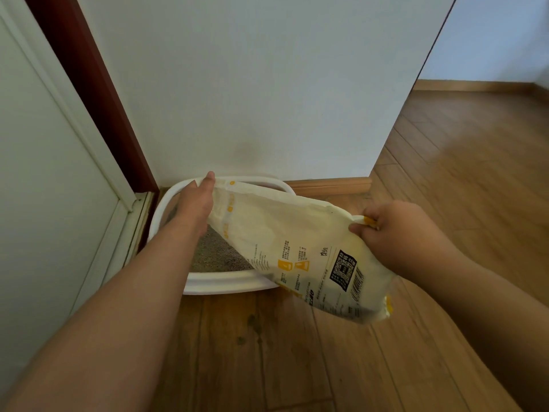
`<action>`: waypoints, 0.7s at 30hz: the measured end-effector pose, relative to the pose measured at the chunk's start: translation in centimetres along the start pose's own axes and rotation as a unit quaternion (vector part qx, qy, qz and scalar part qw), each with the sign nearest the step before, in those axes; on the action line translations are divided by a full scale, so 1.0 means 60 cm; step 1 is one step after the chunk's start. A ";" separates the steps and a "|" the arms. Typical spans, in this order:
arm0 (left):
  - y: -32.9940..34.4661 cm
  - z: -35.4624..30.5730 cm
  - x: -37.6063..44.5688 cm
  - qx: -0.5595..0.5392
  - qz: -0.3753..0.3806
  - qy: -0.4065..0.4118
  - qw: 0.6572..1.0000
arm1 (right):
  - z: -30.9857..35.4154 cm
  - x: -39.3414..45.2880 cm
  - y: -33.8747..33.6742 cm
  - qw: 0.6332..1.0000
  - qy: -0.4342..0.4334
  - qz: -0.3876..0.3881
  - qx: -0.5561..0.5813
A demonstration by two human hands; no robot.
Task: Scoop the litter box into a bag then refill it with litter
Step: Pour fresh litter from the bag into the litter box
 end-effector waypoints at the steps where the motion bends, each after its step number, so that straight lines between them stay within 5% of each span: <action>1: -0.001 0.000 -0.001 0.001 -0.002 -0.001 1.000 | -0.001 0.001 -0.001 1.000 -0.001 -0.002 -0.003; 10: -0.015 0.042 0.099 -0.006 0.000 -0.005 1.000 | -0.002 0.007 -0.007 1.000 -0.008 -0.009 0.012; 21: 0.007 0.018 0.019 -0.015 0.033 -0.024 0.999 | 0.002 0.009 -0.026 1.000 -0.010 -0.018 0.010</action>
Point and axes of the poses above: each hand's wrist, its own x-axis towards the middle knuckle, its own y-axis out of the palm, z = x × y, the point moved 9 cm from there along x, towards the middle knuckle, and after that the axes turned 8 degrees about -y, right-handed, at the moved point
